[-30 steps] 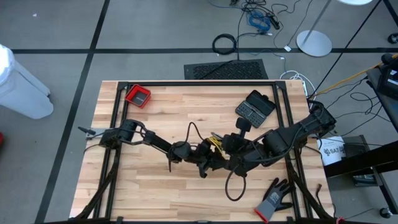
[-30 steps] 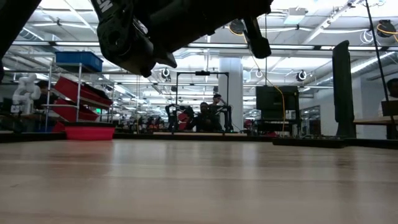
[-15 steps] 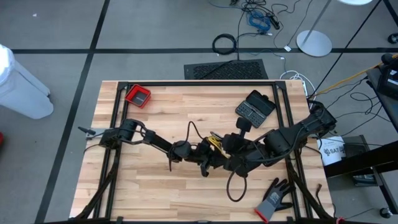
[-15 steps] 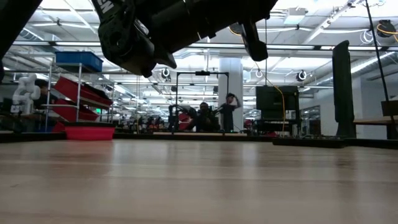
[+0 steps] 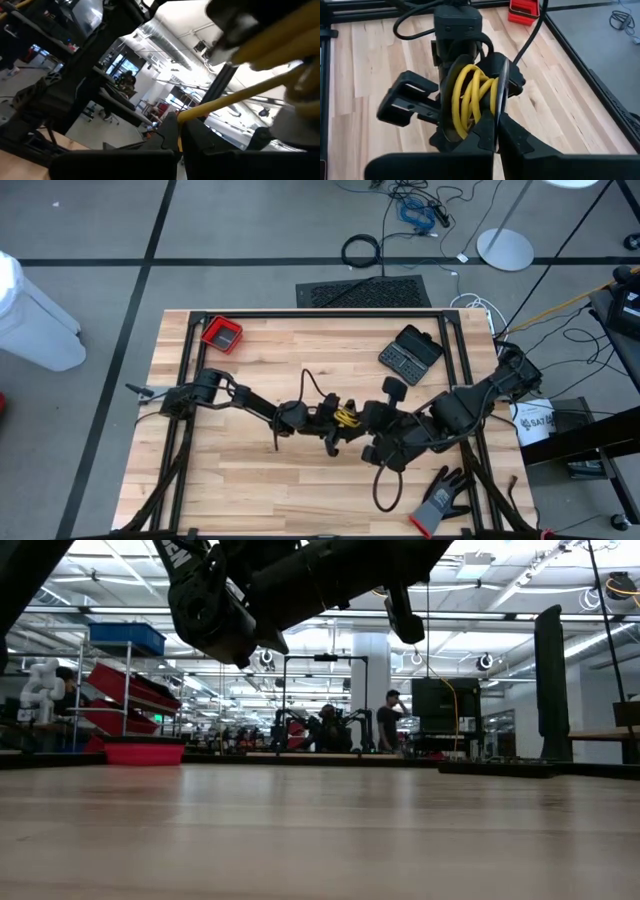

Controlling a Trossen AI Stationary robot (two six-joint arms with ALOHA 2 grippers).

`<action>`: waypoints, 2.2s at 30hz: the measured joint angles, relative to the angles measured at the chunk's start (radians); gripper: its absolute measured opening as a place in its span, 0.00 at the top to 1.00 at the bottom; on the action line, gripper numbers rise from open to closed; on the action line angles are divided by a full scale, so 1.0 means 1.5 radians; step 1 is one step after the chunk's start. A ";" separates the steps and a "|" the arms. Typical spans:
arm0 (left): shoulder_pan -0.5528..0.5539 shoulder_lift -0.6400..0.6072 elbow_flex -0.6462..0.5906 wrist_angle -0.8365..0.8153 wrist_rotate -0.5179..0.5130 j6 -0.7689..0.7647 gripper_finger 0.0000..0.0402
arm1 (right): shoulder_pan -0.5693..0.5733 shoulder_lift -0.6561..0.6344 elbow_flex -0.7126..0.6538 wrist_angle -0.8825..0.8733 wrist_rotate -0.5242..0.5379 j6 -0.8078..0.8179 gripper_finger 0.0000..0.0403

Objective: Coil cords
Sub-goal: Coil the yellow cable wire onto the spool

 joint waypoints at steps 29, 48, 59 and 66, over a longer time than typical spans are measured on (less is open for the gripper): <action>0.032 0.000 -0.009 -0.020 0.184 0.035 0.99 | 0.039 0.001 0.000 -0.055 -0.057 0.062 1.00; 0.039 0.000 -0.009 -0.069 0.280 0.034 0.97 | 0.058 0.001 -0.001 -0.091 -0.057 0.096 1.00; 0.050 0.000 -0.016 -0.080 0.307 0.016 0.99 | 0.071 0.001 -0.001 -0.095 -0.056 0.111 1.00; 0.071 -0.001 -0.038 -0.060 0.309 -0.015 0.99 | 0.086 0.001 -0.001 -0.106 -0.054 0.126 1.00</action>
